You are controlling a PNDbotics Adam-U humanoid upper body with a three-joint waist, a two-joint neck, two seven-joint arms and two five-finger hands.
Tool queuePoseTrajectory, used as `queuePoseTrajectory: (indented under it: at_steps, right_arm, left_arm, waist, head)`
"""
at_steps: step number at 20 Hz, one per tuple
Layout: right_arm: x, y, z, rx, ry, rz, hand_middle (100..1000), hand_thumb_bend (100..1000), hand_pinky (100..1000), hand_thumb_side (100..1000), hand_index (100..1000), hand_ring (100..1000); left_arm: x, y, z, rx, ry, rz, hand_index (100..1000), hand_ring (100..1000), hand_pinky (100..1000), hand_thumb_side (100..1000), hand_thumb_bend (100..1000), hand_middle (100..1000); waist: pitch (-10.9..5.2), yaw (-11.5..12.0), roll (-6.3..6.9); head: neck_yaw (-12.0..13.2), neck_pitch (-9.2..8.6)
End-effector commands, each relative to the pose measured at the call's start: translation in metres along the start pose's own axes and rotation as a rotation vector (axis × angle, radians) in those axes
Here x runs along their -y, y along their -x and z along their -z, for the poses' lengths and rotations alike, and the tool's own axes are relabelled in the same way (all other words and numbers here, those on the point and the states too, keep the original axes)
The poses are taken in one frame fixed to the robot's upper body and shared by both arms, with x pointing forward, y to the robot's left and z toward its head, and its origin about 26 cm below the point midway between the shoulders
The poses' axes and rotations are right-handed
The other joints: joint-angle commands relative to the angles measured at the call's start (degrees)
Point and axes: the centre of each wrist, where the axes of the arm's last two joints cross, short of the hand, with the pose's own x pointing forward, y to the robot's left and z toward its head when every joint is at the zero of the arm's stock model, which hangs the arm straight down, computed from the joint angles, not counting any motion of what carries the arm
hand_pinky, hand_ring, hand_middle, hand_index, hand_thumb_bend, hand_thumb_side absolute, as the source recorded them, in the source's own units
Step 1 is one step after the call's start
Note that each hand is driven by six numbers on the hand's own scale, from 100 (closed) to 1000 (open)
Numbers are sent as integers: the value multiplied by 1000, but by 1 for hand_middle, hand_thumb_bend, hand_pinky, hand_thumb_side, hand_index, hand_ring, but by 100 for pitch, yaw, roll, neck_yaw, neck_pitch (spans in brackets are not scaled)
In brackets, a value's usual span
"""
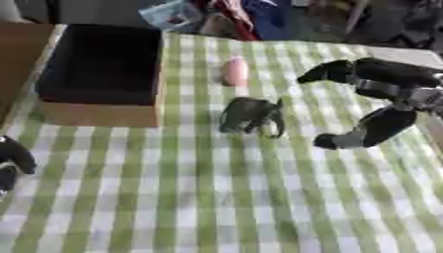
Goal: Pick up objects on the table and place them in the box.
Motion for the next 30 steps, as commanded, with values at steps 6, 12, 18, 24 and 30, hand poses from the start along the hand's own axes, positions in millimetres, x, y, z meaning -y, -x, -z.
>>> queuePoseTrajectory:
  at_steps: [6,12,18,24,30]
  right_arm:
    - [21,4,3,10,-65,-64,888,572,888,692,978,909]
    - [25,7,16,30,-105,-80,890,572,888,714,978,910]
    - [24,13,36,46,-134,-69,889,548,890,721,978,910]
    - [16,24,55,36,-145,-40,886,519,891,720,978,910]
    - [6,35,71,-5,-138,3,880,523,885,701,974,905]
  left_arm:
    - [-6,-4,0,-3,22,30,686,549,647,328,100,572]
    - [-6,-4,0,-3,27,27,686,549,648,329,100,572]
    - [-5,-3,0,-2,30,24,686,550,648,328,100,573]
    - [-4,-3,0,-2,32,20,687,550,649,325,100,573]
    - [-3,-2,0,-1,36,17,687,550,649,324,100,574]
  waist:
    - [-118,32,-16]
    - [-141,62,-30]
    - [-164,99,-12]
    - [-173,93,8]
    - [-178,103,26]
  head:
    - [-59,-23]
    - [-68,-30]
    - [-71,-20]
    - [-62,-2]
    - [-61,0]
